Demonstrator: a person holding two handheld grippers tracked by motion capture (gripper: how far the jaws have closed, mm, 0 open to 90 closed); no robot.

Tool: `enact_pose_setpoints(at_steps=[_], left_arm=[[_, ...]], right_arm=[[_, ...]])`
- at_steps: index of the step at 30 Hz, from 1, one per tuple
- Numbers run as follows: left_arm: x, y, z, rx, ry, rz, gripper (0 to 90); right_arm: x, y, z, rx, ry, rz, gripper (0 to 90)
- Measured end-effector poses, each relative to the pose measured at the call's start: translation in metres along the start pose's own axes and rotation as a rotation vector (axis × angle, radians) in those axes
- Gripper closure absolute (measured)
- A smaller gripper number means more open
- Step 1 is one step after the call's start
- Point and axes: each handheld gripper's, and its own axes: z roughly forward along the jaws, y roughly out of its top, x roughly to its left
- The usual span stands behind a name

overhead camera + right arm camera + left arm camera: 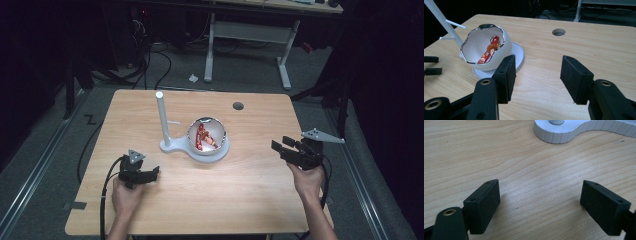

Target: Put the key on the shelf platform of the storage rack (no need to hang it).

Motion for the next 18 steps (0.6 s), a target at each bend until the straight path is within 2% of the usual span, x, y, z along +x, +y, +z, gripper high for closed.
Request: enact_pose_setpoints(at_steps=[18], left_arm=[[0.000,0.000,0.000,0.000,0.000,0.000,16.8]], right_arm=[[-0.003,-0.025,0.001,-0.003,0.007,0.031,46.9]])
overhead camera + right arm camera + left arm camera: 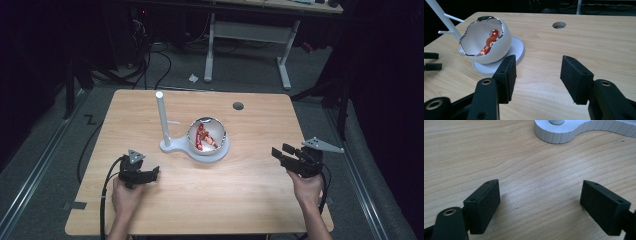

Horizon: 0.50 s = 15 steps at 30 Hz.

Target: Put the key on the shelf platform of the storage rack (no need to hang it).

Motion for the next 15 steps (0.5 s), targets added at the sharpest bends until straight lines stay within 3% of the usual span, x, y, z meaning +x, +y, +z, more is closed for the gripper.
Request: enact_pose_setpoints(at_steps=[15], left_arm=[[0.000,0.000,0.000,0.000,-0.001,0.001,16.8]], right_arm=[[-0.002,-0.026,0.014,0.033,0.012,0.034,46.4]])
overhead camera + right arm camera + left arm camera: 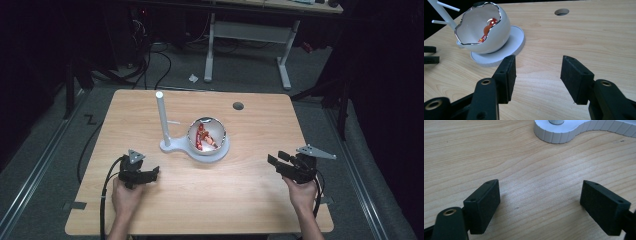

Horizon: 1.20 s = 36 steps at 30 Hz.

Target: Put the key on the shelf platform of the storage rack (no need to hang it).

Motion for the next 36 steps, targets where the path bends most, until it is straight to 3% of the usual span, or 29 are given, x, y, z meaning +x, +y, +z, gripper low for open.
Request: enact_pose_setpoints(at_steps=[36], left_arm=[[0.000,0.000,0.000,0.000,0.001,0.000,16.9]], right_arm=[[0.013,-0.026,0.038,0.097,0.010,-0.023,46.5]])
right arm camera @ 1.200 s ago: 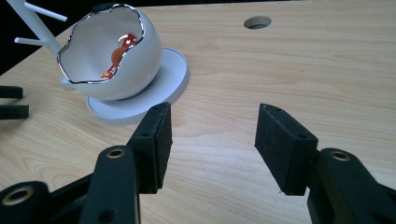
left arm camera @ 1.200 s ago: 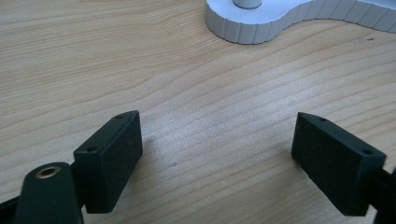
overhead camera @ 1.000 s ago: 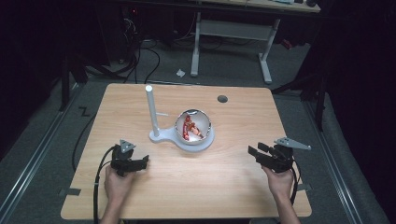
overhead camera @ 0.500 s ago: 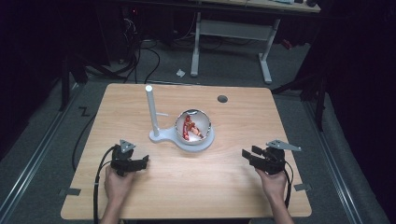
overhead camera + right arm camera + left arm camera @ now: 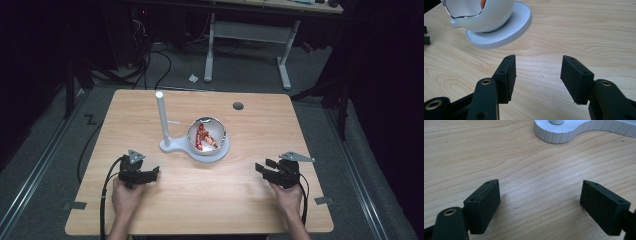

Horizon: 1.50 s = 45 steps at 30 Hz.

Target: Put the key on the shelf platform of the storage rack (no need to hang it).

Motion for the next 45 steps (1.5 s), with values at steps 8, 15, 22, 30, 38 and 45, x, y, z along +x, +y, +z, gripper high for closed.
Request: enact_pose_setpoints(at_steps=[8,15,22,30,38,45], left_arm=[[0.000,0.000,0.000,0.000,0.000,0.000,17.0],[0.000,0.000,0.000,0.001,0.000,0.001,17.0],[0.000,0.000,0.000,0.000,0.000,0.001,17.0],[0.000,0.000,0.000,0.000,0.000,0.000,17.0],[0.000,0.000,0.000,0.000,0.001,0.000,17.0],[0.000,0.000,0.000,0.000,0.000,0.000,17.0]], right_arm=[[0.002,-0.003,0.008,0.008,-0.013,-0.006,46.3],[0.003,-0.006,0.015,0.013,-0.025,-0.019,46.0],[0.001,-0.010,0.023,0.028,-0.051,-0.028,45.8],[0.001,-0.013,0.032,0.054,-0.090,-0.052,45.5],[0.002,-0.017,0.041,0.085,-0.136,-0.079,44.1],[0.003,-0.020,0.044,0.092,-0.165,-0.109,42.8]])
